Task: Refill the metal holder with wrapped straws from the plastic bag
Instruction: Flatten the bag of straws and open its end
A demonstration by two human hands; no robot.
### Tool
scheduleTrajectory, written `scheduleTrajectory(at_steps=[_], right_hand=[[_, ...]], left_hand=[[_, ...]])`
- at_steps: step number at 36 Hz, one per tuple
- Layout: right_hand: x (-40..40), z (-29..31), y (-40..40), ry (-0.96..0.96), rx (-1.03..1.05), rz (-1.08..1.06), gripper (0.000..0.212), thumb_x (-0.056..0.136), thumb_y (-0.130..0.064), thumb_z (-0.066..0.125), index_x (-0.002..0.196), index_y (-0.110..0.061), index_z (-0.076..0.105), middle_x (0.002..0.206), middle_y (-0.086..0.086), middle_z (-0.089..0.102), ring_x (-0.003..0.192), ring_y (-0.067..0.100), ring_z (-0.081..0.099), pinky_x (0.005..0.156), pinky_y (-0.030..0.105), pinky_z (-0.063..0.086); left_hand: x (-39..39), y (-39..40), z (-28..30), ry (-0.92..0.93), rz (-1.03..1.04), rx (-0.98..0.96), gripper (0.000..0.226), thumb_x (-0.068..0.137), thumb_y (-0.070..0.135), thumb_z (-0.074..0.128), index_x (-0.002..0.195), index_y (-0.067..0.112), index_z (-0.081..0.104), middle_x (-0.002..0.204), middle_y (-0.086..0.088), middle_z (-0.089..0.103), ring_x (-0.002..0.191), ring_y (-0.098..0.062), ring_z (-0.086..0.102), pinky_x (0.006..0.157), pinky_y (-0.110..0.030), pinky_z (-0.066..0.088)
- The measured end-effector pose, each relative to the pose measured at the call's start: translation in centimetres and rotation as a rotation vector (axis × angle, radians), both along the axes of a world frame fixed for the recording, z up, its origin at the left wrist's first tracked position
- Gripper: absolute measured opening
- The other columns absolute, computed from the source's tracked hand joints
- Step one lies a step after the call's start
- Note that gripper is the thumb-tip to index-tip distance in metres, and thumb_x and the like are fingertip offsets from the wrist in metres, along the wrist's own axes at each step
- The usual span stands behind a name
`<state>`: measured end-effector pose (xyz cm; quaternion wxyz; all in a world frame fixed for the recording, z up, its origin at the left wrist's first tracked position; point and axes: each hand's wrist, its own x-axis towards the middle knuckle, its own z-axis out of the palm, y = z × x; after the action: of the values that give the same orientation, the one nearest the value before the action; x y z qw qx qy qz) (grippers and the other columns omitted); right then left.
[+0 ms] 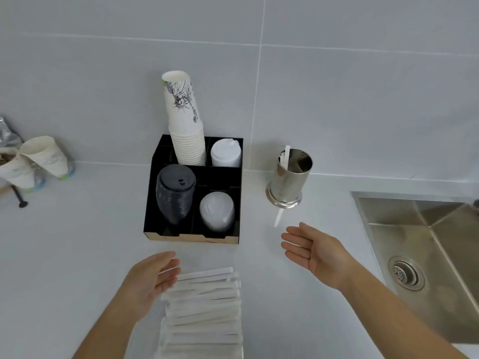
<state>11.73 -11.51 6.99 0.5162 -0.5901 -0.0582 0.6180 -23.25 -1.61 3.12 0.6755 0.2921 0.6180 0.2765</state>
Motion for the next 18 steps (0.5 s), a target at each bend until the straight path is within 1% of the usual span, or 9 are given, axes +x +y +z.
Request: scheduleTrajectory(at_steps=[4,9,12,14,16,18], right_hand=[[-2.7,-2.5,-1.2,0.001,-0.073,0.016,0.031,0.096,-0.029,0.059,0.112,-0.003,0.068,0.106,0.012,0.075,0.096,0.027,0.072,0.083,0.040,0.056],[-6.1,-5.4,-2.3,-0.066,-0.180,0.043,0.026,0.094,-0.025,0.061,0.109,-0.005,0.070,0.105,0.013,0.075,0.096,0.027,0.072,0.079,0.039,0.057],[-7.7,-6.7,-3.0,-0.130,-0.228,0.072,0.025,0.091,-0.022,0.065,0.110,-0.006,0.068,0.108,0.014,0.072,0.099,0.028,0.069,0.079,0.038,0.057],[-8.9,-7.6,-3.3,-0.177,-0.259,0.097,0.023,0.090,-0.021,0.066,0.109,-0.008,0.068,0.107,0.014,0.071,0.097,0.028,0.069,0.080,0.038,0.057],[-10.1,-8.2,-3.7,-0.210,-0.282,0.124,0.021,0.089,-0.021,0.067,0.106,-0.008,0.069,0.104,0.014,0.072,0.093,0.028,0.069,0.078,0.037,0.057],[-11.4,-8.5,-3.9,-0.225,-0.293,0.164,0.018,0.087,-0.021,0.068,0.098,-0.006,0.069,0.097,0.012,0.072,0.085,0.026,0.069,0.076,0.034,0.057]], left_hand=[[-4.1,-0.3,-1.0,0.073,0.017,-0.018,0.021,0.087,0.016,0.068,0.104,0.004,0.069,0.100,-0.014,0.071,0.093,-0.029,0.068,0.075,-0.037,0.054],[-8.9,-0.3,-2.6,0.210,0.011,0.000,0.016,0.089,0.016,0.066,0.101,0.006,0.068,0.099,-0.012,0.070,0.086,-0.027,0.065,0.074,-0.036,0.051],[-11.1,-0.4,-3.6,0.322,0.030,0.046,0.010,0.088,0.013,0.067,0.096,0.008,0.069,0.097,-0.014,0.069,0.086,-0.027,0.063,0.080,-0.038,0.048],[-12.3,-0.4,-4.0,0.404,0.017,0.073,0.013,0.087,0.014,0.069,0.098,0.007,0.070,0.094,-0.011,0.068,0.085,-0.026,0.062,0.084,-0.040,0.050],[-13.1,-0.5,-4.4,0.469,-0.016,0.079,0.016,0.085,0.017,0.071,0.100,0.012,0.069,0.094,-0.008,0.068,0.087,-0.026,0.063,0.090,-0.043,0.052],[-13.5,-0.5,-4.8,0.473,-0.048,0.067,0.017,0.084,0.018,0.072,0.100,0.014,0.068,0.091,-0.009,0.069,0.083,-0.027,0.064,0.092,-0.045,0.052]])
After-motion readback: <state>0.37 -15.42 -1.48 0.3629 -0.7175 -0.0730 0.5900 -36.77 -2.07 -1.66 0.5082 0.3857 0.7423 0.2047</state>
